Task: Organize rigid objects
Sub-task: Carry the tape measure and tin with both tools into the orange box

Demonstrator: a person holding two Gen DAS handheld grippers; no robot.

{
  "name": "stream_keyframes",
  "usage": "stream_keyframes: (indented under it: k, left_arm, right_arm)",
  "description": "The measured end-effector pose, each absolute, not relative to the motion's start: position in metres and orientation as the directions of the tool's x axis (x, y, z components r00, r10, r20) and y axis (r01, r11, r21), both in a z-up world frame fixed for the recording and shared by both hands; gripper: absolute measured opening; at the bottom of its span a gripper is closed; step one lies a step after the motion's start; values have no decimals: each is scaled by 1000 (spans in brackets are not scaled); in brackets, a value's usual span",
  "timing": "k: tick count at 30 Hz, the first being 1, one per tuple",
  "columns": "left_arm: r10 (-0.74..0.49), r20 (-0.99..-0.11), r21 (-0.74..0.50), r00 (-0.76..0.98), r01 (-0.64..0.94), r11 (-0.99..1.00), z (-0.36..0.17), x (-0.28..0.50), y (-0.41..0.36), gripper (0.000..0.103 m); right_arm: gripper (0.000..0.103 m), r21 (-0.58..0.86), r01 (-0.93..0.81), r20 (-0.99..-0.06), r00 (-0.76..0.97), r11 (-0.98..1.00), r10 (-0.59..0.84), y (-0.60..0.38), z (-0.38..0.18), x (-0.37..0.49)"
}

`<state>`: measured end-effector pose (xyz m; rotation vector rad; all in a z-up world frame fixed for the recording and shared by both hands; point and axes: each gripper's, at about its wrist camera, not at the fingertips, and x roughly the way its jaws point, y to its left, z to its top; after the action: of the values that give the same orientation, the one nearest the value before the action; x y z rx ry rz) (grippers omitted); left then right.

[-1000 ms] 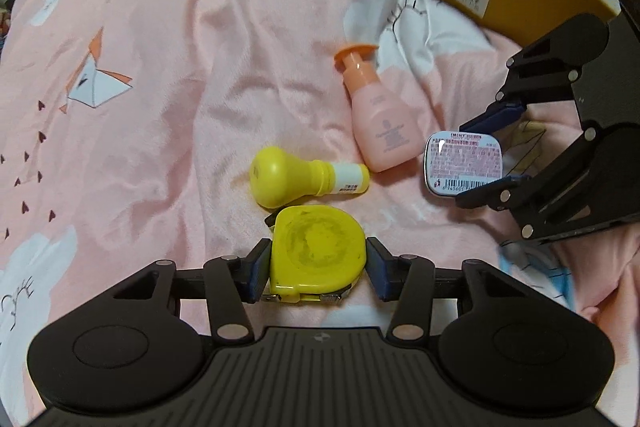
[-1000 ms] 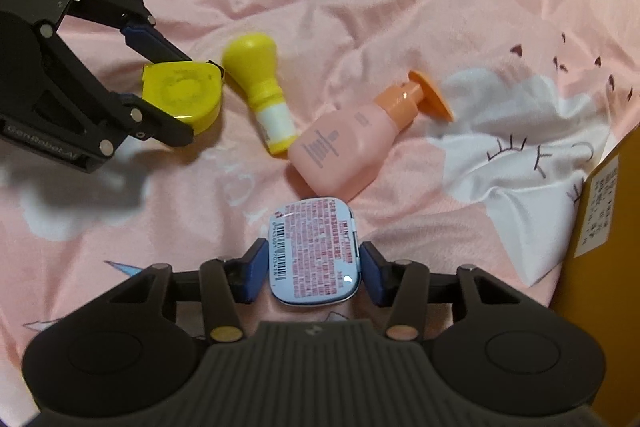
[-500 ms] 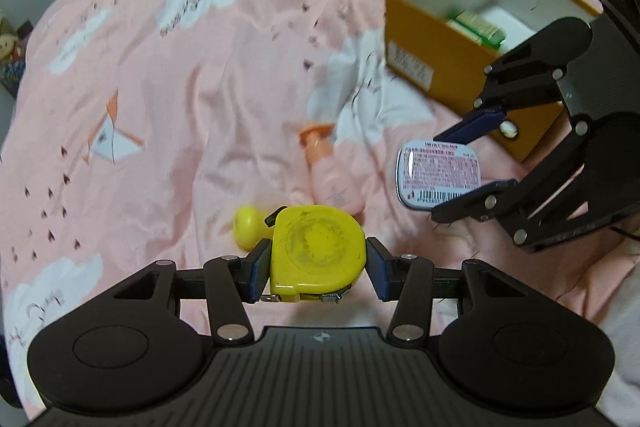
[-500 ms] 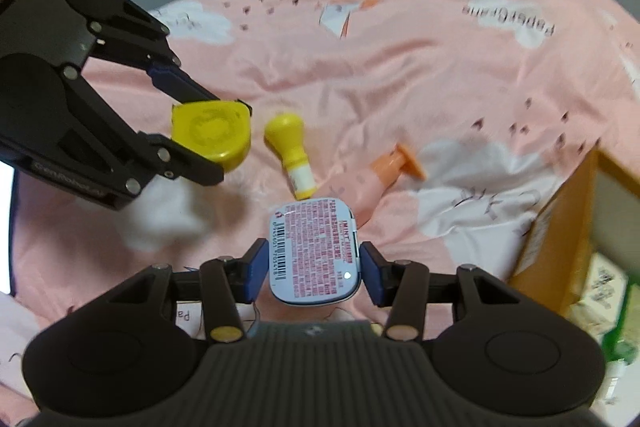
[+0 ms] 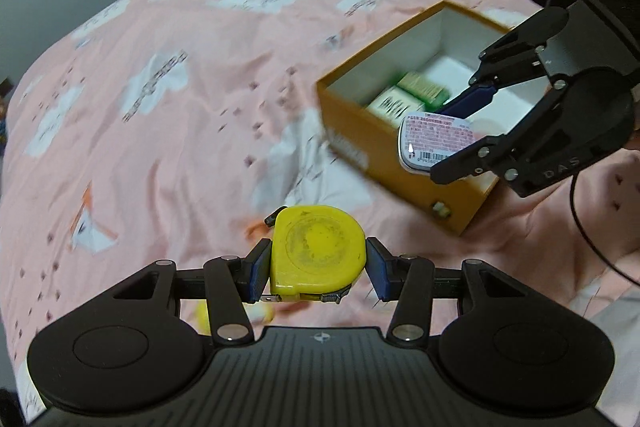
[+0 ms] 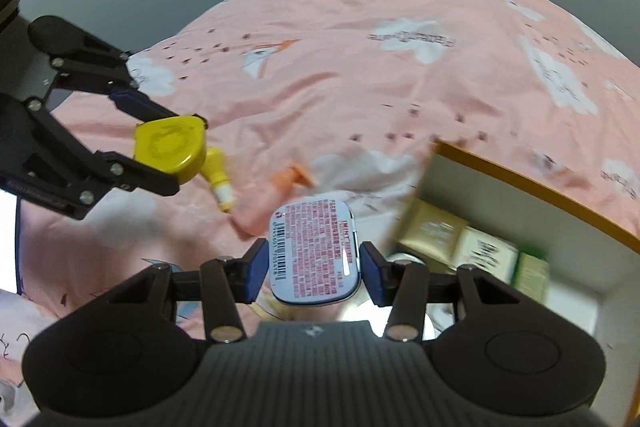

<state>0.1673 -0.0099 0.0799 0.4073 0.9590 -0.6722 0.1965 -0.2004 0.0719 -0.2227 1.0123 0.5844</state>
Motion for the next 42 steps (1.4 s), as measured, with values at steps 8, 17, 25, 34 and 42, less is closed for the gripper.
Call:
stream_keyframes:
  k: [8,17,25,34,42]
  left_arm:
    - [-472,-811,-47,344,767,640,78,183,-90,57]
    - [-522,-819,-156,239,782,603,43,211,-168,57]
    - [-463,-880,-289,103,656,697,-7,253,-185,57]
    - [-401,-915,-316,40,546,776,-34,269,-201,57]
    - [-379,-925,-331,3,482,811,-42,275,-215,57]
  right_arm:
    - [49,49,-428,-885,401,903,238,-273,66,205]
    - [49,91,-258,-942,292,962,167,-350,29,225]
    - [49,58,-240,-973,203,969,109,-360,-7,245]
    - [49,116,-200,-983,118,973,141,-375,-29,256]
    - [49,146,-187,-986,48,972,157,-378,-34,260]
